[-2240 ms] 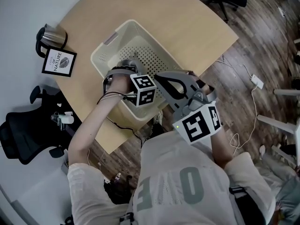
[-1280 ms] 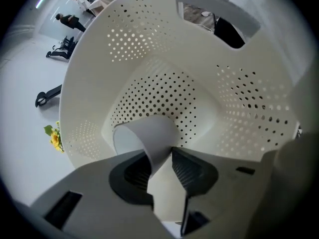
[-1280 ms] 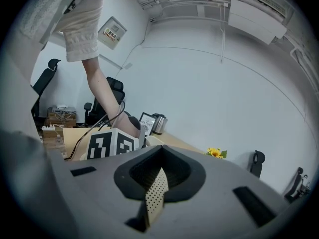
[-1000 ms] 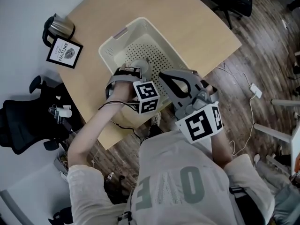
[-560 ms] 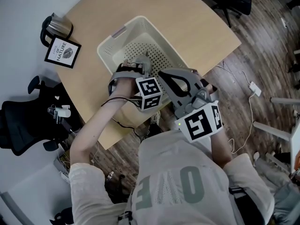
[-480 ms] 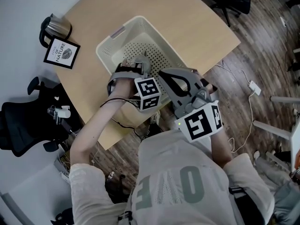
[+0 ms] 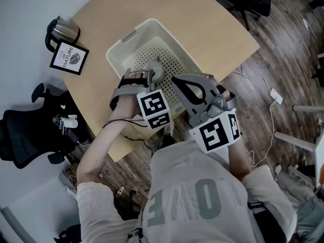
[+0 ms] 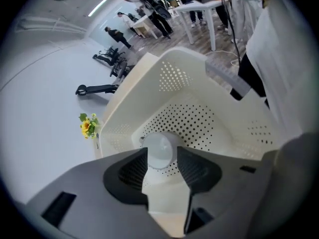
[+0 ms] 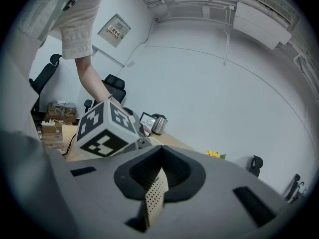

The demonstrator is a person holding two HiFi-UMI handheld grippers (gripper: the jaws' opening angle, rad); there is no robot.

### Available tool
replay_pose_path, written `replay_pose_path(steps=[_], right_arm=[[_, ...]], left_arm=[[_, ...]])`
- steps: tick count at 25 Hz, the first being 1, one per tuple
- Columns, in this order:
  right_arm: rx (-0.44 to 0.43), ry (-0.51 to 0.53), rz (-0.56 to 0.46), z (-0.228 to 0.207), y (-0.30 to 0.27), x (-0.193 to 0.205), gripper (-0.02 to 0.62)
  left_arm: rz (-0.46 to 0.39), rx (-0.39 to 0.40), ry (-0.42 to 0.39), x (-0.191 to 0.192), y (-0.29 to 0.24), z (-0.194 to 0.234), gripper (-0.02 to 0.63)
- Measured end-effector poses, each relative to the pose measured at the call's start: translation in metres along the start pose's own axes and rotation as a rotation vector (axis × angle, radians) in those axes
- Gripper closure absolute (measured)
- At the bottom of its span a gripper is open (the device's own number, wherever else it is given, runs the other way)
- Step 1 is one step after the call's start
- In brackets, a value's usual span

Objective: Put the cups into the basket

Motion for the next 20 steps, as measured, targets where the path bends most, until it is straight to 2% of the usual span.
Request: replay_pose_path(steps=[2, 5, 7, 8, 9, 11, 13, 16, 20], right_arm=[[0.0, -0.01, -0.01, -0.001, 0.001, -0.003, 0.597], [-0.005, -0.031, -0.04, -0.003, 0.004, -0.009, 0.597], [0.003, -0.032, -0.051, -0.006, 0.006, -0.012, 0.597], [0.011, -0.032, -0.055, -0.007, 0.007, -0.014, 0.597], [0.019, -0.034, -0.06, -0.007, 0.008, -0.015, 0.597], [0.033, -0.053, -0.072, -0.008, 0.009, -0.017, 0.597], [0.05, -0.094, -0.087, -0.007, 0.011, -0.019, 0.597], [0.106, -0.188, -0.129, -0.002, 0.014, -0.017, 0.597], [0.186, -0.339, -0.195, 0.004, 0.018, -0.013, 0.597]], left_arm=[[-0.066, -0.013, 0.123, 0.001, 0.016, 0.004, 0.417], [-0.254, -0.051, 0.408, 0.007, 0.044, 0.01, 0.419], [-0.431, -0.159, 0.582, 0.009, 0.068, 0.016, 0.421], [-0.514, -0.24, 0.649, 0.009, 0.081, 0.018, 0.449], [-0.584, -0.33, 0.699, 0.008, 0.094, 0.019, 0.501], [-0.686, -0.5, 0.742, 0.004, 0.119, 0.022, 0.597], [-0.754, -0.615, 0.745, -0.002, 0.136, 0.018, 0.598], [-0.82, -0.702, 0.822, -0.008, 0.143, 0.0, 0.598], [-0.919, -0.761, 1.043, -0.013, 0.143, -0.02, 0.598]])
Point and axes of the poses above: the fingertips, and each gripper's own axes: y backward along the fingers, z to its left, x out of its underside, the point moved 10 cm from there along y, backward along the fingers, and after that the axes turned 8 degrees about -z, right-handed, at the moved point
